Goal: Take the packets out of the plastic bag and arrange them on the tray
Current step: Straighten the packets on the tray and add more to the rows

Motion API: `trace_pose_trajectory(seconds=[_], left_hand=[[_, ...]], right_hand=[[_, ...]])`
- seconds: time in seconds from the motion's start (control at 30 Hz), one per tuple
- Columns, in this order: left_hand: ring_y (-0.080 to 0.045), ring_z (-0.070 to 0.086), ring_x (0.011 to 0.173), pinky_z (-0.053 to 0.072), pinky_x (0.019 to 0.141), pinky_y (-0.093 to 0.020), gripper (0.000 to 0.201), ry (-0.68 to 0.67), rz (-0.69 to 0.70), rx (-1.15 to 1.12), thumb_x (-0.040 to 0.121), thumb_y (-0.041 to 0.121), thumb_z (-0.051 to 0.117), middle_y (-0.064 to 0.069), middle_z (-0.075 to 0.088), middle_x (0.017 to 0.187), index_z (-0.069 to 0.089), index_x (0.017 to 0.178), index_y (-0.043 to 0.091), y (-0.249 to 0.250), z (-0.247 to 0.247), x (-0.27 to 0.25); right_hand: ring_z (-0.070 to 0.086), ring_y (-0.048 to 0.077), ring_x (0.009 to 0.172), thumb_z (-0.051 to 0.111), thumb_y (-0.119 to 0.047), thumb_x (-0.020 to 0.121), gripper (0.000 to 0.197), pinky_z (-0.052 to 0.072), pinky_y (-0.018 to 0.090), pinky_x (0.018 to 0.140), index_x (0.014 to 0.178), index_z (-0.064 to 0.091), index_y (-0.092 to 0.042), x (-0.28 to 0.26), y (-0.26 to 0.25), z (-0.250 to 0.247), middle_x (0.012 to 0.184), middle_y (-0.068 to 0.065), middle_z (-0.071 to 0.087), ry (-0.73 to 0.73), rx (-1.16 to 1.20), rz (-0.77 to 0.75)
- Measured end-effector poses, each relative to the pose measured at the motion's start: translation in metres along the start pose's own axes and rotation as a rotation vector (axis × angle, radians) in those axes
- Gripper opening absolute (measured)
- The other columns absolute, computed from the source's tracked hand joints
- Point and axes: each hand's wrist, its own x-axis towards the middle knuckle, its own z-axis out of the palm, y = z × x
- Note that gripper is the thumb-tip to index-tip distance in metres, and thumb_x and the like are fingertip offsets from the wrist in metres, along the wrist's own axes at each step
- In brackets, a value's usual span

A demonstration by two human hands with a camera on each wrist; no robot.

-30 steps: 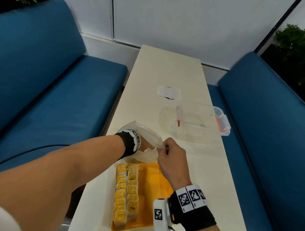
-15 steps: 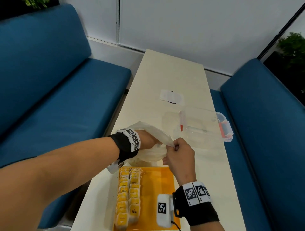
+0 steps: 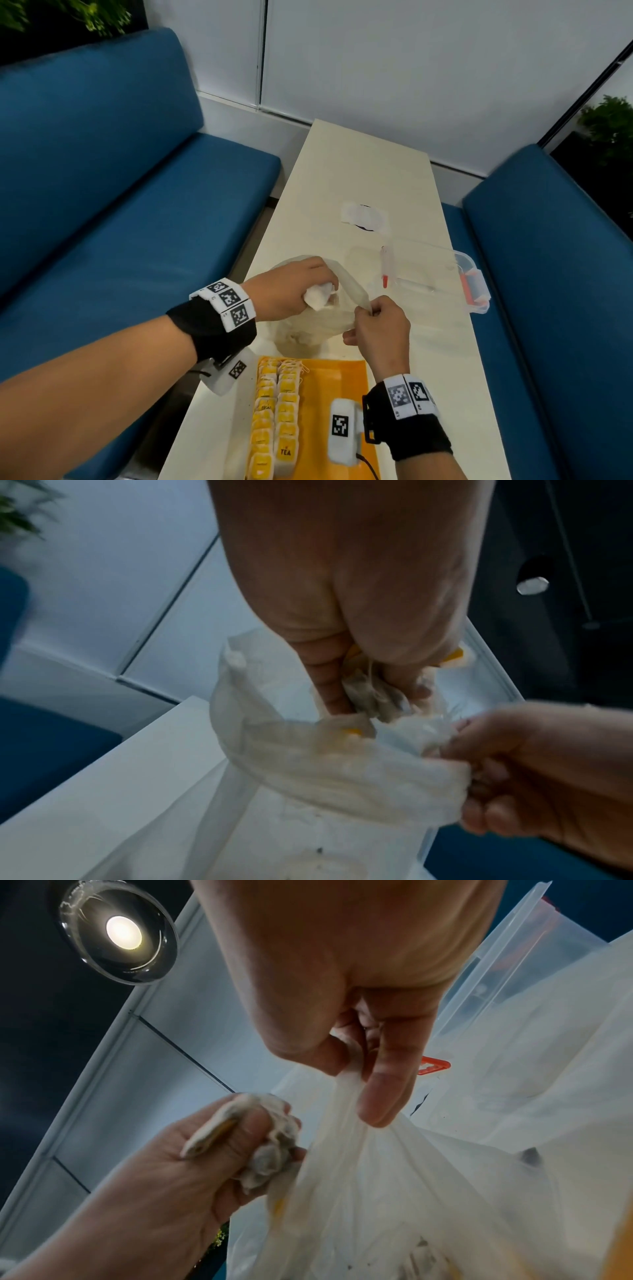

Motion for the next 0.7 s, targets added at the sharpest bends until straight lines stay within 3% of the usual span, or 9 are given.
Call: trace_pose_trajectory(seconds=[0.1,0.2,0.27,0.33,0.4,0.5,0.57,0.63,0.7], left_hand=[[-0.011,0.059,0.107,0.047,0.093,-0.021,0.038,0.187,-0.090,-0.188,0.084,0.010,0.074,0.005,0.062,0.117,0.065,0.119,0.022,-0.001,-0.004,-0.009],[-0.001,0.066,0.089,0.055,0.081,-0.019,0.026,0.326,-0.234,-0.505,0.093,-0.004,0.060,-0.002,0.071,0.102,0.067,0.112,0.012,0.009,-0.010,-0.018],[-0.006,0.071,0.085,0.058,0.079,-0.022,0.014,0.378,-0.296,-0.719,0.101,0.003,0.056,-0.016,0.072,0.099,0.067,0.111,0.005,0.015,-0.009,-0.024],[-0.024,0.074,0.100,0.059,0.091,-0.040,0.023,0.401,-0.339,-0.962,0.105,0.019,0.055,-0.024,0.070,0.108,0.064,0.116,0.002,0.018,-0.007,-0.033],[-0.033,0.071,0.108,0.056,0.097,-0.047,0.030,0.414,-0.385,-1.145,0.105,0.025,0.053,-0.024,0.070,0.118,0.062,0.121,0.001,0.021,-0.003,-0.041],[-0.028,0.073,0.103,0.061,0.089,-0.037,0.033,0.454,-0.387,-1.356,0.105,0.025,0.050,-0.019,0.073,0.118,0.062,0.123,0.000,0.027,0.000,-0.050],[-0.023,0.074,0.096,0.063,0.079,-0.030,0.031,0.497,-0.381,-1.475,0.104,0.024,0.050,-0.016,0.075,0.113,0.063,0.122,0.001,0.032,0.001,-0.057],[-0.021,0.075,0.093,0.063,0.075,-0.028,0.029,0.530,-0.401,-1.549,0.104,0.023,0.051,-0.014,0.076,0.112,0.065,0.121,0.004,0.036,0.004,-0.065],[-0.020,0.076,0.090,0.063,0.072,-0.027,0.027,0.562,-0.435,-1.593,0.104,0.022,0.051,-0.014,0.077,0.109,0.067,0.119,0.005,0.040,0.012,-0.073]], right_hand=[[0.069,0.018,0.047,0.053,-0.007,0.093,0.008,0.050,0.022,0.046,0.088,0.052,-0.001,0.002,0.000,-0.001,0.079,0.015,0.069,0.002,-0.002,0.003],[0.069,0.016,0.046,0.054,-0.007,0.093,0.008,0.045,0.016,0.043,0.085,0.052,-0.004,0.001,0.000,-0.001,0.078,0.013,0.068,0.015,-0.021,-0.017],[0.069,0.016,0.048,0.055,-0.008,0.092,0.008,0.054,0.024,0.049,0.085,0.054,-0.005,-0.001,0.001,-0.002,0.079,0.012,0.068,0.014,-0.023,-0.030],[0.070,0.017,0.051,0.058,-0.009,0.092,0.007,0.062,0.038,0.062,0.086,0.056,-0.008,-0.005,0.002,-0.005,0.079,0.010,0.069,-0.002,-0.010,-0.041],[0.071,0.018,0.054,0.061,-0.012,0.091,0.006,0.062,0.044,0.067,0.086,0.059,-0.010,-0.010,0.001,-0.008,0.079,0.010,0.070,-0.023,0.002,-0.041],[0.070,0.018,0.069,0.068,-0.022,0.089,0.011,0.062,0.040,0.066,0.094,0.059,-0.017,-0.018,0.001,-0.013,0.092,0.004,0.067,-0.021,-0.012,-0.057],[0.063,0.009,0.082,0.072,-0.029,0.087,0.023,0.054,0.024,0.065,0.104,0.057,-0.025,-0.026,-0.002,-0.019,0.103,-0.006,0.058,0.045,-0.133,-0.166],[0.061,0.005,0.085,0.073,-0.025,0.086,0.030,0.048,0.016,0.064,0.110,0.056,-0.032,-0.041,-0.009,-0.025,0.106,-0.013,0.054,0.075,-0.117,-0.316],[0.065,0.007,0.081,0.075,-0.019,0.084,0.031,0.050,0.018,0.061,0.107,0.059,-0.033,-0.060,-0.013,-0.025,0.101,-0.013,0.060,-0.057,-0.011,-0.353]])
